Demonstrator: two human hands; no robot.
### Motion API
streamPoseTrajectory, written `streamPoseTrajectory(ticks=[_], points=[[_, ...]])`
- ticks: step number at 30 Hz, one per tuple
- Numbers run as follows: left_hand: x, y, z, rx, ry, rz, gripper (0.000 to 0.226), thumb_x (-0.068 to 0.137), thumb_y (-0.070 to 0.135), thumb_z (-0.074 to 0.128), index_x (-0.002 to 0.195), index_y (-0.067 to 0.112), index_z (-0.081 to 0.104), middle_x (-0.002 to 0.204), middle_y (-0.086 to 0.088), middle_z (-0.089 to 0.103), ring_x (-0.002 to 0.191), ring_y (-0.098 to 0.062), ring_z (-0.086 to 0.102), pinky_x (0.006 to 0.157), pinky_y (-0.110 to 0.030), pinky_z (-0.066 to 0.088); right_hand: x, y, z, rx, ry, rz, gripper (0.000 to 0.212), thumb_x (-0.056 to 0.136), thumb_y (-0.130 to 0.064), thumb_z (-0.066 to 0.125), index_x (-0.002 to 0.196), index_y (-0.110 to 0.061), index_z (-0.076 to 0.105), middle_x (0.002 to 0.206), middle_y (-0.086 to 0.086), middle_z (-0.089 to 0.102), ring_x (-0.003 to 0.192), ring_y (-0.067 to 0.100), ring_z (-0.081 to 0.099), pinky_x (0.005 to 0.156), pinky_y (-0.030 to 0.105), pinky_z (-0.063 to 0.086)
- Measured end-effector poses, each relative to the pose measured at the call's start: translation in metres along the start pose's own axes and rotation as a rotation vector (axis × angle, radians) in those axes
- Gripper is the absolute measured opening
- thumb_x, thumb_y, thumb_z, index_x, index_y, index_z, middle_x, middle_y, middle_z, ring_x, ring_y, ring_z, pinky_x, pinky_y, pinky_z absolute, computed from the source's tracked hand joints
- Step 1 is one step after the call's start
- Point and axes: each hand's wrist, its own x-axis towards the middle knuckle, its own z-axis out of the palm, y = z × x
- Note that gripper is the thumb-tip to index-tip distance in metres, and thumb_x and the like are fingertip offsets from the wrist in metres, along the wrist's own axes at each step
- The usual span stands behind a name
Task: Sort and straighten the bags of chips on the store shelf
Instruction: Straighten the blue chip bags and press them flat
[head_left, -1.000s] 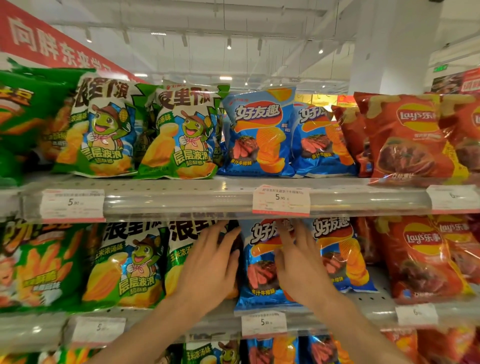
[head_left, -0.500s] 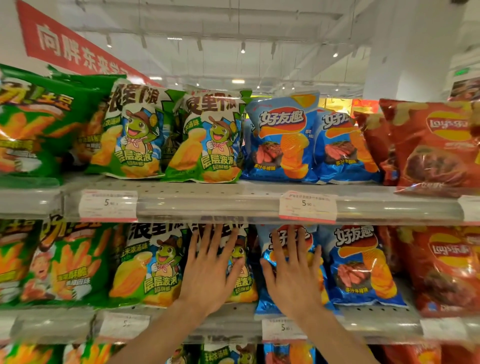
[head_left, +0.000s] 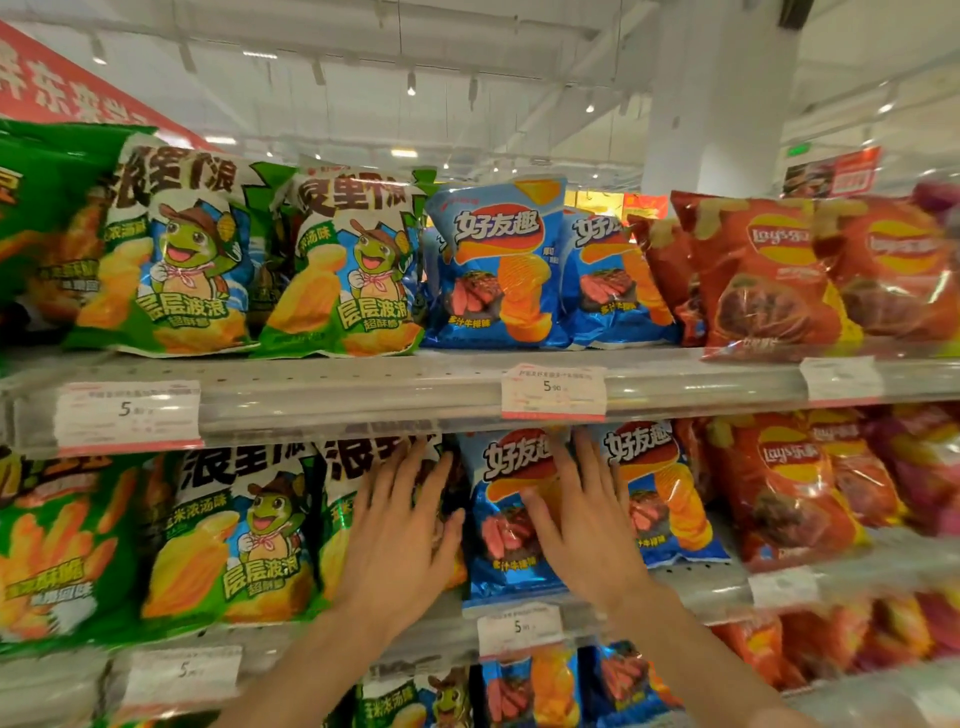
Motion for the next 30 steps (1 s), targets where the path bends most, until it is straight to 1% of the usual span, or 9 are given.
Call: streamPoseTrajectory(ticks=[4, 7, 12, 17, 18, 20, 23, 25, 30], points=[[0.008, 0.044, 0.001, -0.202, 0.024, 0.018, 0.049, 0.095, 0.044, 0.045, 0.139, 0.022, 0.046, 0.143, -0.002, 0.047, 0.128, -0.022, 0.046, 0.104, -0.043, 0.047, 0.001, 0.042, -0.031, 0.043, 0.074, 0.057, 0.068, 0.094, -0.048, 0.052, 0.149, -0.015, 0.029, 0.150, 0.015, 0.032, 0.134, 0.035, 0.037, 0.104, 0.049, 0.039], [0.022, 0.080, 0.002, -0.289, 0.044, 0.078, 0.044, 0.092, 0.035, 0.051, 0.134, 0.025, 0.047, 0.132, 0.001, 0.052, 0.119, -0.018, 0.048, 0.097, -0.037, 0.048, 0.007, 0.080, -0.046, 0.048, 0.073, 0.139, 0.071, 0.086, -0.040, 0.065, 0.144, -0.012, 0.036, 0.140, 0.017, 0.041, 0.125, 0.038, 0.043, 0.096, 0.051, 0.046], [0.050, 0.139, 0.014, -0.460, -0.134, -0.034, 0.052, 0.098, 0.027, 0.054, 0.147, 0.029, 0.037, 0.141, 0.005, 0.041, 0.127, -0.015, 0.044, 0.103, -0.026, 0.038, 0.028, 0.140, -0.061, 0.143, -0.149, 0.244, 0.071, 0.084, -0.037, 0.070, 0.144, -0.015, 0.038, 0.138, 0.019, 0.045, 0.129, 0.041, 0.038, 0.102, 0.049, 0.041], [0.079, 0.183, 0.039, -0.709, -0.327, -0.254, 0.056, 0.093, 0.013, 0.059, 0.135, 0.046, 0.041, 0.126, 0.010, 0.049, 0.114, -0.019, 0.057, 0.092, -0.029, 0.049, 0.037, 0.163, -0.067, 0.284, -0.307, 0.192, 0.076, 0.087, -0.033, 0.066, 0.151, -0.025, 0.026, 0.149, 0.009, 0.035, 0.138, 0.033, 0.033, 0.109, 0.041, 0.036], [0.084, 0.189, 0.045, -0.760, -0.315, -0.273, 0.056, 0.093, 0.010, 0.059, 0.127, 0.052, 0.043, 0.127, 0.010, 0.052, 0.114, -0.014, 0.057, 0.092, -0.022, 0.050, 0.038, 0.167, -0.064, 0.332, -0.347, 0.199, 0.080, 0.086, -0.035, 0.065, 0.152, -0.028, 0.022, 0.152, 0.008, 0.031, 0.140, 0.032, 0.031, 0.110, 0.040, 0.035], [0.092, 0.199, 0.054, -0.799, -0.310, -0.321, 0.059, 0.094, 0.005, 0.057, 0.123, 0.054, 0.042, 0.127, 0.009, 0.054, 0.096, -0.001, 0.059, 0.074, -0.003, 0.047, 0.040, 0.172, -0.058, 0.445, -0.395, 0.218, 0.085, 0.080, -0.038, 0.065, 0.152, -0.034, 0.019, 0.154, 0.005, 0.031, 0.144, 0.028, 0.028, 0.114, 0.042, 0.034], [0.101, 0.208, 0.064, -0.825, -0.327, -0.436, 0.058, 0.095, 0.007, 0.057, 0.143, 0.034, 0.040, 0.125, 0.001, 0.057, 0.077, 0.002, 0.061, 0.059, -0.006, 0.051, 0.043, 0.177, -0.053, 0.596, -0.408, 0.212, 0.082, 0.084, -0.020, 0.069, 0.151, -0.032, 0.024, 0.131, -0.009, 0.051, 0.132, 0.019, 0.043, 0.110, 0.034, 0.039], [0.103, 0.213, 0.067, -0.835, -0.327, -0.479, 0.049, 0.096, 0.006, 0.054, 0.134, 0.035, 0.042, 0.103, 0.008, 0.061, 0.073, -0.001, 0.063, 0.056, -0.011, 0.053, 0.043, 0.179, -0.055, 0.667, -0.384, 0.198, 0.077, 0.084, -0.009, 0.070, 0.147, -0.028, 0.030, 0.118, -0.020, 0.053, 0.121, 0.009, 0.050, 0.104, 0.023, 0.041], [0.105, 0.213, 0.069, -0.899, -0.229, -0.542, 0.050, 0.097, 0.006, 0.056, 0.136, 0.033, 0.040, 0.096, 0.022, 0.055, 0.055, 0.014, 0.061, 0.049, -0.009, 0.050, 0.040, 0.189, -0.060, 0.763, -0.231, 0.128, 0.069, 0.073, -0.023, 0.069, 0.131, -0.046, 0.040, 0.129, -0.009, 0.056, 0.125, 0.015, 0.050, 0.108, 0.043, 0.043]])
